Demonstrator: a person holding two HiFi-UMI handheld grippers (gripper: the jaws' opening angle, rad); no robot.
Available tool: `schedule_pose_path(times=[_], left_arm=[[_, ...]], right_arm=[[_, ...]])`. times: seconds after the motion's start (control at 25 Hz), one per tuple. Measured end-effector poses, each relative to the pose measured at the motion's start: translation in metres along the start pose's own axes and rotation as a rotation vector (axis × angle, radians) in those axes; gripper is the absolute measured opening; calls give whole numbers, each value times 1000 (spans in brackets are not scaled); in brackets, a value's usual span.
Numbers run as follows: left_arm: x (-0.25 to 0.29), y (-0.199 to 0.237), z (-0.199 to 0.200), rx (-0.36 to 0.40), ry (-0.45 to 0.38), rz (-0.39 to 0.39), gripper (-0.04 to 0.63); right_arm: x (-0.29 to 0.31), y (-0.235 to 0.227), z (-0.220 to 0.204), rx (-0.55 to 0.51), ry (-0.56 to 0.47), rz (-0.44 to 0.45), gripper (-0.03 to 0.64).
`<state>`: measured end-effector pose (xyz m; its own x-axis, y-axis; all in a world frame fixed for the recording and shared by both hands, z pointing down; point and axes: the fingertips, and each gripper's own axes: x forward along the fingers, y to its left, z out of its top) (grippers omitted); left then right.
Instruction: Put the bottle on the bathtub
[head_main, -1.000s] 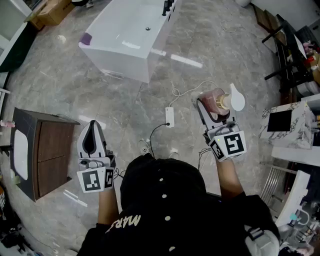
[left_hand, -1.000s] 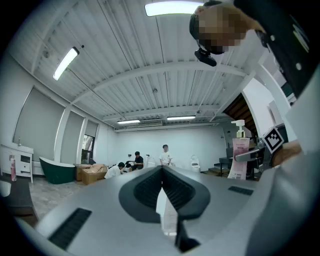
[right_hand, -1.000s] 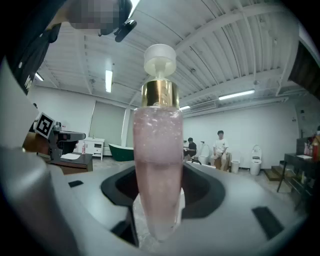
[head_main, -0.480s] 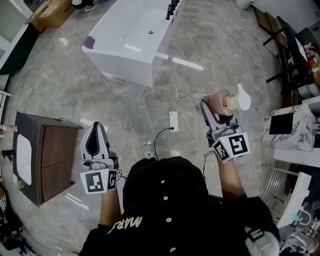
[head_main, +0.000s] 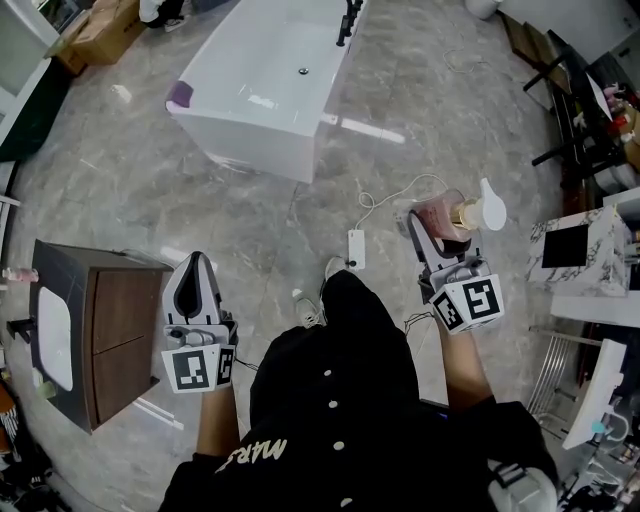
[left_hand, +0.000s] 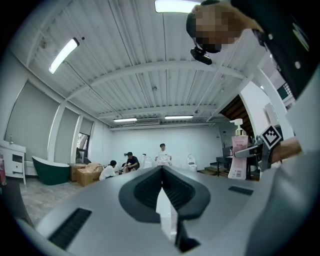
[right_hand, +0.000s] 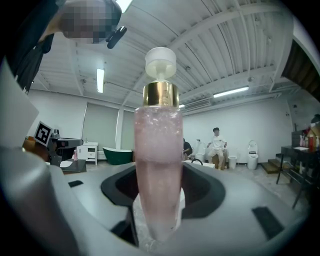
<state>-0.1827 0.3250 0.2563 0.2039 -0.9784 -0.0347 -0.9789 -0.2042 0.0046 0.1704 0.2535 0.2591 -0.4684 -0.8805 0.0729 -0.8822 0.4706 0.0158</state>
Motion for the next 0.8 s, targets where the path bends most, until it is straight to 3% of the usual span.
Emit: schedule_pose_path(times=[0.2,0.8], left_arm=[[21,8,-7,-22,11,-3,11],[129,31,-6,6,15,11,11]], right_arm=[[26,-5,0,6,1,-15,227],[131,-56,-3,5,-1,5,227]])
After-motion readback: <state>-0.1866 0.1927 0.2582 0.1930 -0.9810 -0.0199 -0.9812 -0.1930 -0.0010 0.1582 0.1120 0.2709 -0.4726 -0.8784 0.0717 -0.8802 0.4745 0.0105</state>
